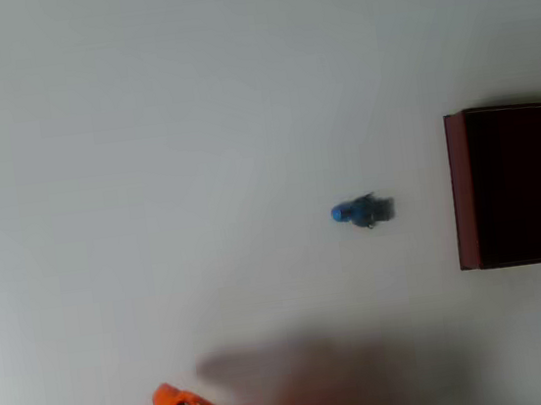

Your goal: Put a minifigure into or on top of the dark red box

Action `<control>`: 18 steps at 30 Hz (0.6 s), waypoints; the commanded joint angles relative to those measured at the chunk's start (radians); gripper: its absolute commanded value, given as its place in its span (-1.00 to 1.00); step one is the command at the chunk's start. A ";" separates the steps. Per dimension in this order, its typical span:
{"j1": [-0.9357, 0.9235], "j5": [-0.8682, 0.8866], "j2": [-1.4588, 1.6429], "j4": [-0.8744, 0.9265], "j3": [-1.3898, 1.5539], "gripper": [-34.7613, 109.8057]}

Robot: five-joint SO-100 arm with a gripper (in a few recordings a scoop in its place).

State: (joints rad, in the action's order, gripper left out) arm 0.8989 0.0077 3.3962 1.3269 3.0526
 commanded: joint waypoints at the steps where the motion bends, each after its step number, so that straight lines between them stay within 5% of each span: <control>1: 0.012 0.002 0.015 0.032 -0.032 -0.52; 8: -0.048 0.084 0.015 0.031 -0.032 -0.51; 11: -0.028 0.402 0.015 0.031 -0.015 -0.46; 14: -0.075 0.457 0.015 0.028 -0.048 -0.45; 18: -0.146 0.508 0.015 -0.058 -0.112 -0.22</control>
State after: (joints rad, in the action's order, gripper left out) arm 0.7885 0.4786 3.3978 1.2993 3.0235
